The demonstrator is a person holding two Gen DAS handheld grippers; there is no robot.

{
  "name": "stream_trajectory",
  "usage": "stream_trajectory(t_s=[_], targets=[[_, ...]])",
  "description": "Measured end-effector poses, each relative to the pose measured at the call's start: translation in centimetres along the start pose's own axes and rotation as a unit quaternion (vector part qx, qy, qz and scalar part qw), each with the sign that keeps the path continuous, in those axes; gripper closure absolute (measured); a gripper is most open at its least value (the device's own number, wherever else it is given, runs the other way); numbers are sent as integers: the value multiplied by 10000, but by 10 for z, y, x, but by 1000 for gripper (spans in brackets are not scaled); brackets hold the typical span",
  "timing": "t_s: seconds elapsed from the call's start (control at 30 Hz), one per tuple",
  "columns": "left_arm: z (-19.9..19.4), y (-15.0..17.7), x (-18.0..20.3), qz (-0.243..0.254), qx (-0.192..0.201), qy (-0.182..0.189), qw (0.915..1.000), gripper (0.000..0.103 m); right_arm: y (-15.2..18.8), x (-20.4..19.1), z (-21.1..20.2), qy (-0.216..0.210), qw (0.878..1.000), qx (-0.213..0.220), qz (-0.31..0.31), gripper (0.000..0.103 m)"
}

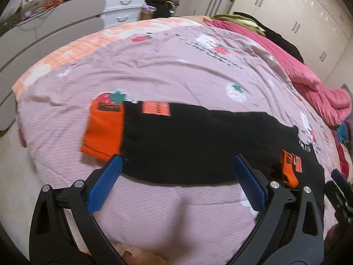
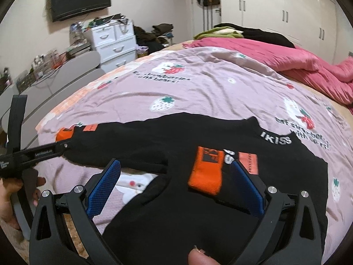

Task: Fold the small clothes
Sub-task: 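Move the left gripper over to the other sleeve's orange cuff, then grasp the other orange cuff with the left gripper and lift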

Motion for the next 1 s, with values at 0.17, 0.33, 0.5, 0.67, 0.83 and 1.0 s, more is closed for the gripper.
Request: stream_trajectory(t_s=[0.17, 0.33, 0.5, 0.67, 0.83, 1.0], targets=[[-2, -4, -22, -228, 56, -142, 9996, 9, -1, -23, 8, -139, 9997, -67, -211, 4], [3, -6, -44, -464, 40, -243, 9986, 9, 2, -43, 17, -285, 9990, -192, -299, 4], [7, -7, -62, -718, 42, -286, 9970, 9, 4, -64, 24, -384, 9976, -254, -519, 4], [14, -9, -74, -982, 13, -200, 9950, 9, 9, -79, 28, -469, 9965, -310, -620, 4], [23, -15, -79, -1212, 25, 45, 9926, 9, 12, -79, 30, -462, 9965, -347, -607, 4], [32, -21, -77, -1349, 51, 217, 9906, 29, 12, -66, 28, -424, 9977, -336, -410, 4]])
Point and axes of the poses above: each gripper's, at about its wrist camera, not at the fingertips, and z roughly the way its jaws point, x to its right, y to its underside, the point moved 9 cm from there along z, roughly the way its jaws point, and after that the axes turned 4 degrees about -x, right-handed, at the moved point
